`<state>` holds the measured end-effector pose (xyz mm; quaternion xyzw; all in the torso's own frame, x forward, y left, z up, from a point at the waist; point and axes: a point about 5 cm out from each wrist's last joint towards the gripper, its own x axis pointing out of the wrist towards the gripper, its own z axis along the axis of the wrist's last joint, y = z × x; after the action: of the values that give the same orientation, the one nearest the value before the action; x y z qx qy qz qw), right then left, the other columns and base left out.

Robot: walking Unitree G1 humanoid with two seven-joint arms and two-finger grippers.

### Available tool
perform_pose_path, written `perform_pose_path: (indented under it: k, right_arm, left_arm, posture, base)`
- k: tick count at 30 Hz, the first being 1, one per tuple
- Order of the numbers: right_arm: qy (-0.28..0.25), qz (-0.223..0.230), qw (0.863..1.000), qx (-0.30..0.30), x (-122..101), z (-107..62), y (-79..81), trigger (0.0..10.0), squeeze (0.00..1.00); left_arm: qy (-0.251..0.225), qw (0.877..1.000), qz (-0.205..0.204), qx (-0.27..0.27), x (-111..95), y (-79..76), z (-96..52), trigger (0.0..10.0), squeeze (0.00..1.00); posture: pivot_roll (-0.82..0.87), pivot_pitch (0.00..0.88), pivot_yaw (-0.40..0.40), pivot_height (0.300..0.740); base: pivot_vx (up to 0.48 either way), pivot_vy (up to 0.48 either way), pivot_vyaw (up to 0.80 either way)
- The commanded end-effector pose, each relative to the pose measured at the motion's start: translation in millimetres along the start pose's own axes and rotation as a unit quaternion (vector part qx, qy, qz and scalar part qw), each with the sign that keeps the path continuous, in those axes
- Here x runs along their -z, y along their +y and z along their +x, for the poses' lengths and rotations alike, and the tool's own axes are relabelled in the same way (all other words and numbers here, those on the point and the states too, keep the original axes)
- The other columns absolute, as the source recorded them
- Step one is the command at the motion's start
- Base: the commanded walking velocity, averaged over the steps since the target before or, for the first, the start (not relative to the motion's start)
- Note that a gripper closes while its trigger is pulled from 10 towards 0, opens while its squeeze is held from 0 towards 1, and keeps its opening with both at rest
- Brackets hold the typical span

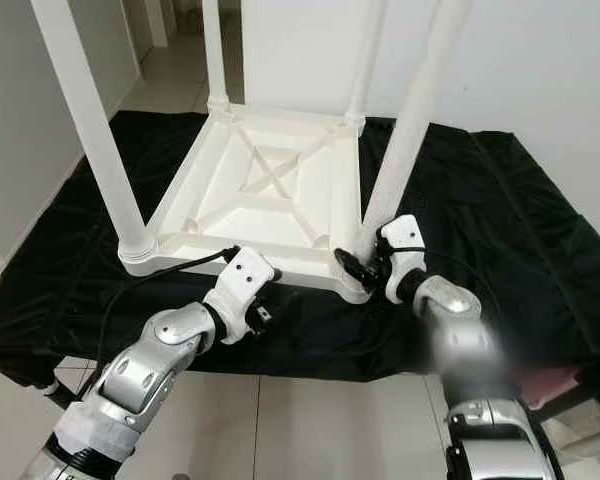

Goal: Building children table

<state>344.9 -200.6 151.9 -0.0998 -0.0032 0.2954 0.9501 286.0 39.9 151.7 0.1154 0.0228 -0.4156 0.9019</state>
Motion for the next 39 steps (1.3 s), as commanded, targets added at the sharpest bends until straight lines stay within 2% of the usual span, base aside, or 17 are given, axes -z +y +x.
perform_pose_path:
  k: [1, 8, 9, 16, 22, 27, 29, 30, 32, 33, 35, 36, 38, 39]
  right_arm:
    - [0.006, -0.014, 1.0, -0.016, 0.8, 3.4, 1.2, 0.0, 0.0]
    - [0.004, -0.007, 1.0, 0.002, 5.7, 3.9, -1.5, 0.0, 0.0]
    - [0.003, 0.005, 1.0, 0.016, 6.7, 4.8, -2.3, 10.0, 0.0]
    - [-0.006, 0.034, 0.997, 0.065, 5.7, 7.7, -2.5, 10.0, 0.0]
    - [-0.014, 0.081, 0.986, 0.142, 3.6, 11.8, 12.0, 10.0, 0.0]
    - [-0.015, 0.093, 0.979, 0.183, 3.8, 12.8, 21.8, 10.0, 0.0]
    - [-0.007, 0.091, 0.968, 0.233, 5.9, 11.4, 28.6, 10.0, 0.0]
    - [-0.007, 0.091, 0.968, 0.233, 5.9, 11.4, 28.6, 10.0, 0.0]
    - [0.004, 0.089, 0.955, 0.284, 9.2, 9.1, 36.0, 10.0, 0.0]
    - [0.004, 0.089, 0.955, 0.284, 9.2, 9.1, 36.0, 10.0, 0.0]
    - [0.018, 0.097, 0.94, 0.327, 11.9, 6.7, 45.5, 10.0, 0.0]
    - [0.018, 0.097, 0.94, 0.327, 11.9, 6.7, 45.5, 10.0, 0.0]
    - [0.025, 0.101, 0.926, 0.362, 11.1, 6.1, 55.8, 10.0, 0.0]
    - [0.025, 0.101, 0.926, 0.362, 11.1, 6.1, 55.8, 10.0, 0.0]
  left_arm:
    - [0.001, 1.0, 0.001, 0.004, 0.7, 0.0, -0.3, 10.0, 0.0]
    - [0.005, 1.0, -0.001, 0.001, 3.0, -0.2, -2.1, 10.0, 0.0]
    - [0.005, 1.0, -0.001, 0.001, 2.7, -0.1, -2.1, 10.0, 0.0]
    - [0.005, 1.0, 0.0, 0.003, 2.2, 0.5, -1.5, 10.0, 0.0]
    - [0.003, 1.0, -0.001, 0.008, 1.4, -1.4, 0.7, 10.0, 0.0]
    - [0.002, 1.0, 0.0, 0.013, 1.1, -2.2, 1.4, 10.0, 0.0]
    - [0.002, 1.0, 0.001, 0.016, 0.9, -2.4, 2.1, 10.0, 0.0]
    - [0.002, 1.0, 0.001, 0.016, 0.9, -2.4, 2.1, 10.0, 0.0]
    - [0.001, 1.0, 0.001, 0.017, 0.3, -2.8, 3.3, 10.0, 0.0]
    - [0.001, 1.0, 0.001, 0.017, 0.3, -2.8, 3.3, 10.0, 0.0]
    - [0.0, 1.0, 0.001, 0.018, 0.0, -3.6, 4.1, 10.0, 0.0]
    - [0.0, 1.0, 0.001, 0.018, 0.0, -3.6, 4.1, 10.0, 0.0]
    - [-0.001, 1.0, 0.0, 0.017, 0.0, -4.1, 4.2, 10.0, 0.0]
    - [-0.001, 1.0, 0.0, 0.017, 0.0, -4.1, 4.2, 10.0, 0.0]
  posture:
    - [-0.01, 0.037, -0.031, 0.74]
    - [0.0, 0.044, -0.035, 0.74]
    - [0.0, 0.043, -0.033, 0.74]
    - [-0.01, 0.043, -0.03, 0.74]
    - [-0.02, 0.044, -0.023, 0.74]
    - [-0.02, 0.044, -0.022, 0.74]
    - [-0.02, 0.044, -0.022, 0.74]
    - [-0.02, 0.044, -0.022, 0.74]
    - [-0.04, 0.042, -0.018, 0.74]
    - [-0.04, 0.042, -0.018, 0.74]
    - [-0.04, 0.043, -0.023, 0.74]
    - [-0.04, 0.043, -0.023, 0.74]
    - [-0.03, 0.043, -0.028, 0.74]
    - [-0.03, 0.043, -0.028, 0.74]
  base:
    - [0.0, 0.0, 0.0]
    - [0.0, 0.0, 0.0]
    - [0.0, 0.0, 0.0]
    - [0.0, 0.0, 0.0]
    - [0.0, 0.0, 0.0]
    - [0.0, 0.0, 0.0]
    - [0.0, 0.0, 0.0]
    - [0.0, 0.0, 0.0]
    - [0.0, 0.0, 0.0]
    - [0.0, 0.0, 0.0]
    - [0.0, 0.0, 0.0]
    - [0.0, 0.0, 0.0]
    - [0.0, 0.0, 0.0]
    - [0.0, 0.0, 0.0]
